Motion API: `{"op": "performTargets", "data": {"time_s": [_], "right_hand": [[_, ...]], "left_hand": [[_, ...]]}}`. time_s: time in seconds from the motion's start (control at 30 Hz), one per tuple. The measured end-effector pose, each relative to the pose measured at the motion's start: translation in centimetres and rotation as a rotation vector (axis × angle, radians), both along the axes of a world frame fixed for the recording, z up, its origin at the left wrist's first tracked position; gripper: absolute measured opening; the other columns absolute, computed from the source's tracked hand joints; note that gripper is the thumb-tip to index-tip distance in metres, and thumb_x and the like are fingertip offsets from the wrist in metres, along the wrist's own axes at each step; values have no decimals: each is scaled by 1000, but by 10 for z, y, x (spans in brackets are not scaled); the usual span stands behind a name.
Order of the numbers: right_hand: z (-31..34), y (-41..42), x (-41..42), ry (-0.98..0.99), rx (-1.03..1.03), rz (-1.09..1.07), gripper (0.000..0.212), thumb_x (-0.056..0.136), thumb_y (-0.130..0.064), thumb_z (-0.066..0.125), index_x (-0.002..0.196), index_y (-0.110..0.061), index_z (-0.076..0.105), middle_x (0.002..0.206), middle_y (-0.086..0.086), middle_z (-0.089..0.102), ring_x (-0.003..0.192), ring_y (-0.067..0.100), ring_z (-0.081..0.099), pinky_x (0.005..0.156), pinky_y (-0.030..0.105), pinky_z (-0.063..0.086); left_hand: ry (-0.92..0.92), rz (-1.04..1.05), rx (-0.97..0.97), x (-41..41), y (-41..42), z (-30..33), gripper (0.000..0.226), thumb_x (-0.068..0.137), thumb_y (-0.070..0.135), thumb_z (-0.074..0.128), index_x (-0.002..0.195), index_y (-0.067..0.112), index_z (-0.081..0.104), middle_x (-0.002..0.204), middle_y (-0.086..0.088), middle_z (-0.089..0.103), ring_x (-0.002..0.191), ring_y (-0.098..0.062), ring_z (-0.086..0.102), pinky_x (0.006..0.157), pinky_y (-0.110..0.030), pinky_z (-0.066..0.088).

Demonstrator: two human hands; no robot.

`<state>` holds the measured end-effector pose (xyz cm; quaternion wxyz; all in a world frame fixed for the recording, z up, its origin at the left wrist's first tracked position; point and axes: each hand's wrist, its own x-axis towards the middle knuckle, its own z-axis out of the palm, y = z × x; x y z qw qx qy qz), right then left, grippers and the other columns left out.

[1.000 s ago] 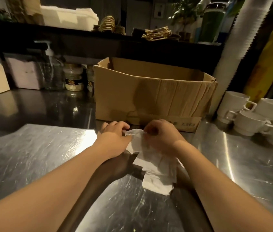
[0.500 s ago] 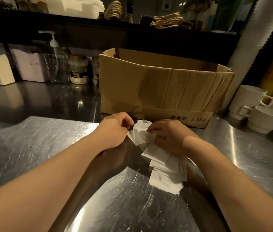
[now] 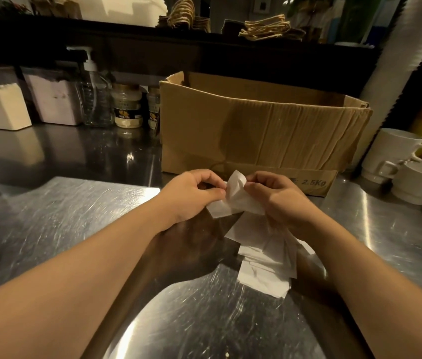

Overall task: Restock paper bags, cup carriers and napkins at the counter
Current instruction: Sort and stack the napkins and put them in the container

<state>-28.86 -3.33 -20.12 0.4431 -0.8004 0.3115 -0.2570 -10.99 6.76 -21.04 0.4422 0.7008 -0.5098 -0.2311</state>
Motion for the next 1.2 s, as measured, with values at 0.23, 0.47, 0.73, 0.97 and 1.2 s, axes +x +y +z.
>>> {"op": "performTargets", "data": {"time_s": [0.23,0.47,0.73,0.97,1.2], "right_hand": [[9,11,-4,-97,173,89,23,99,-41,57,97,-23,72,93,-1,68,85,14,64,71,27,53],[3,-7,0,-88,-77,-96,11,96,-26,69,98,-15,71,87,1,70,82,19,65,64,26,51],[1,-22,-2,-231,-46,-315,7,98,-22,64,95,-21,70,88,2,71,87,26,70,72,43,58],[8,-13,-7,-316,132,-291,8,98,-27,67,97,-20,71,100,4,72,92,24,69,63,29,55],[19,-8,-10,-585,571,-155,24,98,-4,59,121,-7,63,112,10,66,97,33,68,67,37,60]], "left_hand": [[154,-88,32,0,1,5,50,86,39,80,131,34,61,115,10,74,109,-16,69,103,-44,55],[90,12,-114,4,-5,-3,35,90,25,77,119,35,61,99,7,70,92,-10,67,87,-30,56],[-579,-95,228,-4,1,0,33,81,66,73,110,51,65,118,20,54,114,-10,47,102,-39,44],[-850,21,211,-6,0,8,16,96,52,61,86,42,69,103,16,64,110,-11,49,109,-41,34],[166,269,35,-7,-3,10,14,105,30,51,108,26,64,99,0,65,90,-17,62,72,-28,51]]}}
